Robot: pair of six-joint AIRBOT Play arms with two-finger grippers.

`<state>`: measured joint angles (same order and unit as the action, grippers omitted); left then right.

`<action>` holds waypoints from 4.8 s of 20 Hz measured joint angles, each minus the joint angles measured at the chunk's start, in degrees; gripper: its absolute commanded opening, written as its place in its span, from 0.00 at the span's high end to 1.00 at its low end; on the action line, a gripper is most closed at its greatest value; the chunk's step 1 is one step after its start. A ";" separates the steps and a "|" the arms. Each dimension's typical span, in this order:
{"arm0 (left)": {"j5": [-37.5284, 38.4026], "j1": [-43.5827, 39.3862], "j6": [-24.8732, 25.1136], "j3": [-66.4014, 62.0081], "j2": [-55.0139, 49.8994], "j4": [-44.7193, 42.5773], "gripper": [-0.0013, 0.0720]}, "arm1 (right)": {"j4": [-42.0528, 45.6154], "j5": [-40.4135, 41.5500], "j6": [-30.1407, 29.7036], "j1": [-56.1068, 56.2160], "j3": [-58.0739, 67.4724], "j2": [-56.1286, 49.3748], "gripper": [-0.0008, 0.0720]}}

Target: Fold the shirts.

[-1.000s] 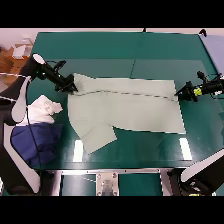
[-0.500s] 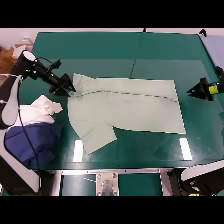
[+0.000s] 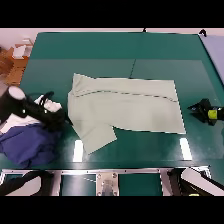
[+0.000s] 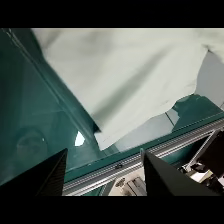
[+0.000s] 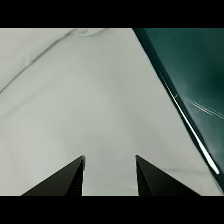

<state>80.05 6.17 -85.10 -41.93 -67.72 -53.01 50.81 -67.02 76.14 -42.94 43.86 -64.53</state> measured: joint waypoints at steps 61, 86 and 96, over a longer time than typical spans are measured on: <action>-18.01 -12.00 12.63 -7.65 3.43 14.43 0.95 | -1.73 -3.17 3.19 -10.97 -7.19 -1.31 0.97; -28.09 -5.46 4.07 -75.36 -45.40 15.15 0.07 | -13.09 -2.71 13.14 10.69 67.25 -50.25 0.24; -11.04 -1.53 4.39 -76.96 -45.35 17.55 0.95 | -5.84 -18.71 -2.05 3.78 58.42 -52.35 0.24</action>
<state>69.01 4.64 -80.71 -118.89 -113.08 -35.46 44.97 -85.73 74.08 -39.16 102.28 -116.88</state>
